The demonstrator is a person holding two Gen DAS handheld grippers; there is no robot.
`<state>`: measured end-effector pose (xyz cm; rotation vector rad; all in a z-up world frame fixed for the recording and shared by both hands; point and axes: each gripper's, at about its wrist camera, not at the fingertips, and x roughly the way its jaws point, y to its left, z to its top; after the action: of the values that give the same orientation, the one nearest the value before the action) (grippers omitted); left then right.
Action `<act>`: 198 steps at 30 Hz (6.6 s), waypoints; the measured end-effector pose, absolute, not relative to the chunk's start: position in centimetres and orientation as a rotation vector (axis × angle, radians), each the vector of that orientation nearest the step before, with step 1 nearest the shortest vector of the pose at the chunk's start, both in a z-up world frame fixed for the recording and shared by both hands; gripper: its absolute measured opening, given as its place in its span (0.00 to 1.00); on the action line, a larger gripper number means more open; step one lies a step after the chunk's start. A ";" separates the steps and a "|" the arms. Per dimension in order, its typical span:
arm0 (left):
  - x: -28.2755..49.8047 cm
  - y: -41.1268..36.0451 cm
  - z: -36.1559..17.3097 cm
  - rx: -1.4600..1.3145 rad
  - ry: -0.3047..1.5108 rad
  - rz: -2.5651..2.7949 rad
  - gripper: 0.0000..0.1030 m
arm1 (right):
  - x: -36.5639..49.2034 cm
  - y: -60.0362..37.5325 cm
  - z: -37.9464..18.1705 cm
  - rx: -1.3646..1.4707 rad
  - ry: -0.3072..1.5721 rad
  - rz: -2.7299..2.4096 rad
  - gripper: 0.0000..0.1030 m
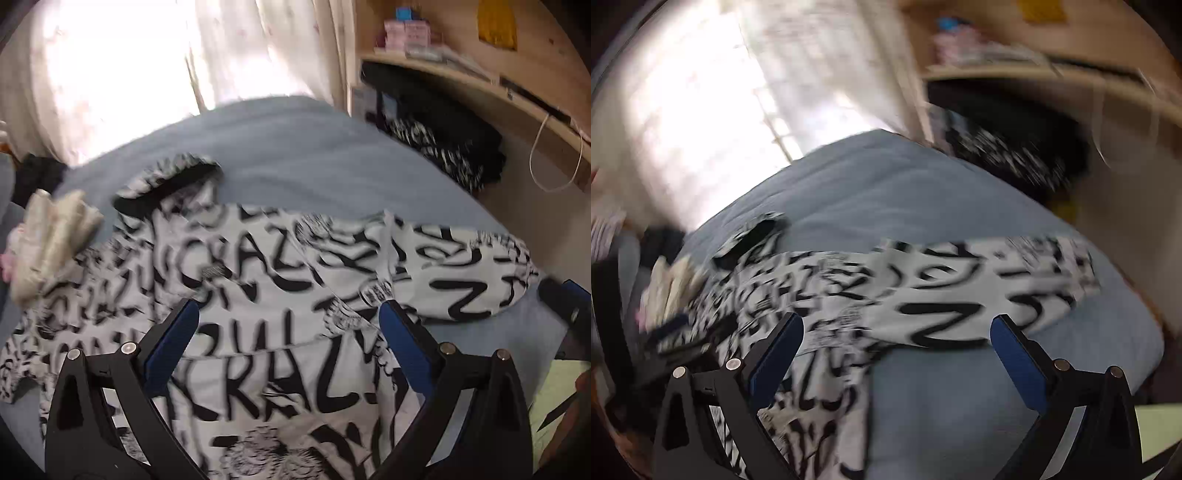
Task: Fold large clothes
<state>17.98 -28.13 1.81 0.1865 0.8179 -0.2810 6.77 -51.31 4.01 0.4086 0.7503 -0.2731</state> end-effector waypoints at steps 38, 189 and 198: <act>20.9 -21.9 -6.3 -0.039 0.858 -0.231 0.70 | 12.5 -57.1 4.1 0.457 0.468 -0.259 0.08; 7.9 -5.3 -2.2 -0.059 0.839 -0.164 0.34 | -1.4 -36.7 2.4 0.342 0.956 0.063 0.24; 2.5 -2.0 0.0 -0.067 0.794 -0.145 0.43 | -4.6 -27.9 5.5 0.199 0.926 0.167 0.24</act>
<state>2.45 -2.00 0.04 -0.0668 0.7940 -0.1455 -4.64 -27.87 5.48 0.1986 0.9263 0.1667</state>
